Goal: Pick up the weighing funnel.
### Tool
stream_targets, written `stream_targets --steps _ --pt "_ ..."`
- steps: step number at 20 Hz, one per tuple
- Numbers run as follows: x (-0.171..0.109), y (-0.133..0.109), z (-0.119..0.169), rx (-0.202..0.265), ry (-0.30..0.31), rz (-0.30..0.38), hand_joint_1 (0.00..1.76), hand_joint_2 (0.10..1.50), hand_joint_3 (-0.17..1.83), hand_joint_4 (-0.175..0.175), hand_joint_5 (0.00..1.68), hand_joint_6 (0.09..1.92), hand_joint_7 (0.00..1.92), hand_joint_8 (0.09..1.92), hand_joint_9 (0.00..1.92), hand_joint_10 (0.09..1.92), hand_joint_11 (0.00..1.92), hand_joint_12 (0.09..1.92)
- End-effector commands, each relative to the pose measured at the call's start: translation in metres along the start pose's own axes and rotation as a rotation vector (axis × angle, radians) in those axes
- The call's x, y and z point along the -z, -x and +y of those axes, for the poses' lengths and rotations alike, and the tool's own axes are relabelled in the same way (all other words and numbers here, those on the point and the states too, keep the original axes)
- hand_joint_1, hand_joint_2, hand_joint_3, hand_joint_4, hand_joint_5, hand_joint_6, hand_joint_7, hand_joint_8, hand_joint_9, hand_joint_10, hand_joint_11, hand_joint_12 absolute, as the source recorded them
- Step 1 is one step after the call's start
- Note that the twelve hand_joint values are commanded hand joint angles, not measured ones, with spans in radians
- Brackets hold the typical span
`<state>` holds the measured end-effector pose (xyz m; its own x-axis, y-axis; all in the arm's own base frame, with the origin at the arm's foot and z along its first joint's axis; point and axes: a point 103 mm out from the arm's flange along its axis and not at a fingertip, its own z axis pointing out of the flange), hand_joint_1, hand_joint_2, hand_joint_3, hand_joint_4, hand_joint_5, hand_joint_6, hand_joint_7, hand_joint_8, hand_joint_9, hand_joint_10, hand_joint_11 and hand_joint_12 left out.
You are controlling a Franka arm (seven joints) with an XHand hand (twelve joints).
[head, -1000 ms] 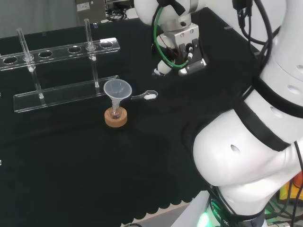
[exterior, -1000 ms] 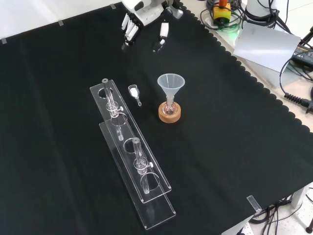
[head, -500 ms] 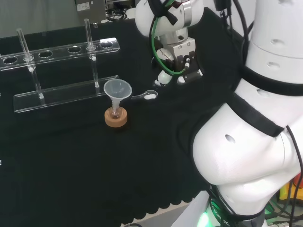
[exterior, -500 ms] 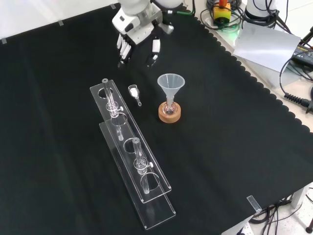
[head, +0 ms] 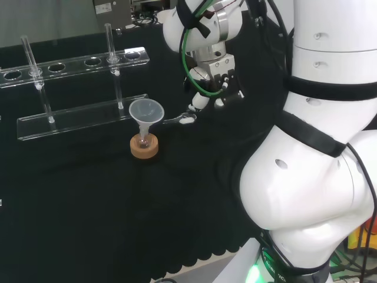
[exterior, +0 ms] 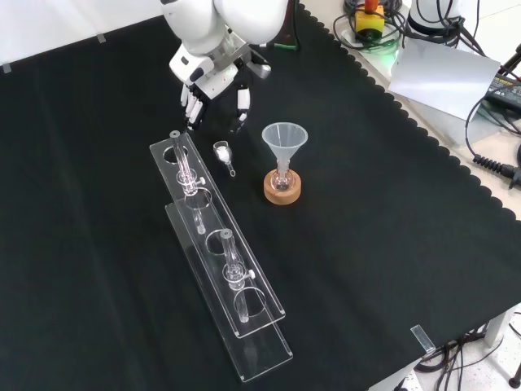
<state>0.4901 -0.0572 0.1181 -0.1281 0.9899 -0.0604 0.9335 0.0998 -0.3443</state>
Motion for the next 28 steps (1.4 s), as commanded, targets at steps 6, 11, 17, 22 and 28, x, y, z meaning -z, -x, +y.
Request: stream_targets --steps 6,11,17,22,28 --pt "-0.031 -0.007 0.009 0.025 -0.037 0.023 0.85 0.68 0.59 -0.059 0.59 0.09 0.63 0.68 1.00 0.37 0.78 1.08" --pt "-0.038 -0.009 0.008 0.022 -0.045 0.022 0.85 0.67 0.59 -0.059 0.59 0.09 0.62 0.68 1.00 0.37 0.78 1.09" --pt "-0.044 -0.008 0.010 0.015 -0.043 0.027 0.85 0.67 0.60 -0.060 0.59 0.09 0.62 0.69 1.00 0.38 0.78 1.09" --pt "-0.049 -0.008 0.012 0.008 -0.047 0.032 0.85 0.67 0.60 -0.061 0.59 0.09 0.62 0.69 1.00 0.38 0.77 1.09" --pt "-0.053 -0.007 0.014 -0.002 -0.049 0.038 0.85 0.67 0.60 -0.061 0.59 0.10 0.62 0.70 0.99 0.38 0.77 1.09"
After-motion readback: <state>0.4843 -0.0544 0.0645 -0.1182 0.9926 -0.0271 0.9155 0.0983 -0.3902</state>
